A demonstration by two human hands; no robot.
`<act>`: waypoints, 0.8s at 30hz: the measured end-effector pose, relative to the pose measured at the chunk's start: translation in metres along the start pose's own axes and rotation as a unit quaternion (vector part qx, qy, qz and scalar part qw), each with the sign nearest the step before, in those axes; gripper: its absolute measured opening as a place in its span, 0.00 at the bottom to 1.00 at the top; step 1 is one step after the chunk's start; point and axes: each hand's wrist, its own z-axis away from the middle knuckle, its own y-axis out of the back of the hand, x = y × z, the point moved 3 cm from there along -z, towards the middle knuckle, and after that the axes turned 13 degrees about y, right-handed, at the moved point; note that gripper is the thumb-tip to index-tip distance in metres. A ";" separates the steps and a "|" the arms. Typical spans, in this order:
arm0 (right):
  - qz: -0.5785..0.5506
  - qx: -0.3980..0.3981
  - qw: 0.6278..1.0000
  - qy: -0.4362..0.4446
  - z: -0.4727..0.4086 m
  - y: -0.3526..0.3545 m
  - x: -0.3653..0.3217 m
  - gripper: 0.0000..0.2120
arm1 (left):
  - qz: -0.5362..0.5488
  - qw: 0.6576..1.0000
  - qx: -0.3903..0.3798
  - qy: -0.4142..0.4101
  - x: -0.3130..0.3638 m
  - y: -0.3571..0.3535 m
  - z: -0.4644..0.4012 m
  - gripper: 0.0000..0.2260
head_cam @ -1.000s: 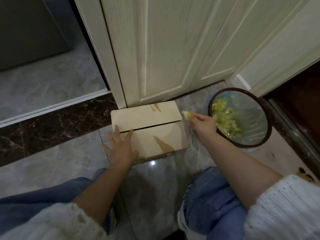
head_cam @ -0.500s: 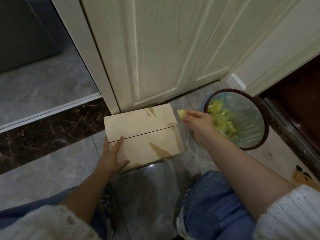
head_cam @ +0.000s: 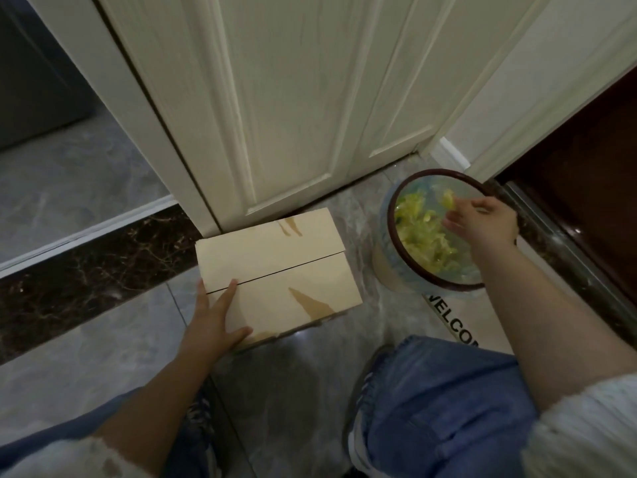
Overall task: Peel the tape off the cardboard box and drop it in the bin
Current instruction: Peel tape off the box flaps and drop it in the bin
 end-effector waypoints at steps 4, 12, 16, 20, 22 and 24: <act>0.076 -0.012 0.997 -0.006 -0.006 0.005 0.014 0.08 | -0.001 1.000 -0.003 0.011 0.004 0.002 -0.001 0.47; 0.209 -0.073 0.975 -0.006 -0.019 0.005 0.023 0.14 | 0.013 1.000 0.004 0.005 0.002 -0.001 -0.006 0.48; 0.271 -0.098 0.958 0.007 -0.015 0.007 0.025 0.06 | 0.008 1.000 0.011 0.000 0.000 -0.004 -0.009 0.48; 0.307 -0.096 0.947 0.027 -0.013 0.002 0.020 0.11 | 0.004 1.000 0.013 0.004 -0.002 -0.006 -0.011 0.49; 0.256 -0.098 0.962 -0.006 -0.016 -0.001 0.026 0.14 | 0.006 1.000 0.011 0.005 -0.002 -0.006 -0.011 0.49; 0.214 -0.107 0.971 -0.026 -0.019 -0.005 0.033 0.12 | 0.005 1.000 0.007 0.005 -0.002 -0.007 -0.011 0.49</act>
